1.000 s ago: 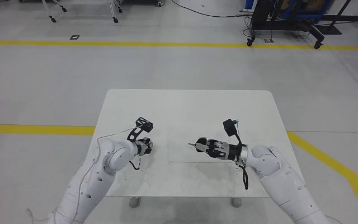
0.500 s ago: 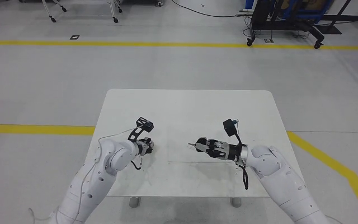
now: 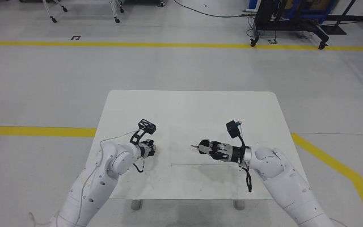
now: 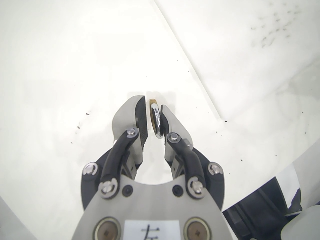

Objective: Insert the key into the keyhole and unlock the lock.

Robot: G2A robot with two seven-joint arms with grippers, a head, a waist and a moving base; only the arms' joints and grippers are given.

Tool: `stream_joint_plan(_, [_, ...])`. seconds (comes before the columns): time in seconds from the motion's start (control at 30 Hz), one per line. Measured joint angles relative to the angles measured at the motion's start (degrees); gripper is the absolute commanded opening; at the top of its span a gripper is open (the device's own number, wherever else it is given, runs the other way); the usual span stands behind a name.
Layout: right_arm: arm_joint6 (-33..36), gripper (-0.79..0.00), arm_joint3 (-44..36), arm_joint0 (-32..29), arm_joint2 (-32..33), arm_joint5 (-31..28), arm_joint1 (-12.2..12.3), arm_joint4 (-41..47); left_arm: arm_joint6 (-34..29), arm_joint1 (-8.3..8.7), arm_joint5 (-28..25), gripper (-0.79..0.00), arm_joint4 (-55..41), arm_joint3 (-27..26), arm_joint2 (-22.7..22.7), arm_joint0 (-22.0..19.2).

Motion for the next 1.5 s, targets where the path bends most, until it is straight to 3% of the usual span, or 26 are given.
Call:
stream_joint_plan(0.4, [0.00,-0.785,0.00,0.00,0.00,0.00,0.00,0.00,-2.09,0.12,2.64,-0.785,6.21,-5.21,0.71,1.40])
stream_joint_plan(0.83, [0.00,-0.785,0.00,0.00,0.00,0.00,0.00,0.00,-4.95,0.12,-3.97,-0.785,4.88,-3.43,1.69,0.79])
stream_joint_plan(1.03, [0.00,-0.785,0.00,0.00,0.00,0.00,0.00,0.00,-4.61,-0.05,-3.12,-0.785,5.62,-3.65,1.90,0.09])
stream_joint_plan(1.17, [0.00,-0.785,0.00,0.00,0.00,0.00,0.00,0.00,0.63,0.05,-2.81,-0.785,-0.02,-5.37,-1.28,1.67])
stream_joint_plan(1.3, [0.00,-0.785,0.00,0.00,0.00,0.00,0.00,0.00,4.58,0.57,-8.63,-0.785,-12.23,-6.39,-6.17,4.46])
stream_joint_plan(1.5, [-0.68,-0.785,0.24,-0.12,0.07,0.68,-0.06,-0.25,4.29,0.60,-8.93,-0.785,-13.01,-6.50,-6.35,4.66])
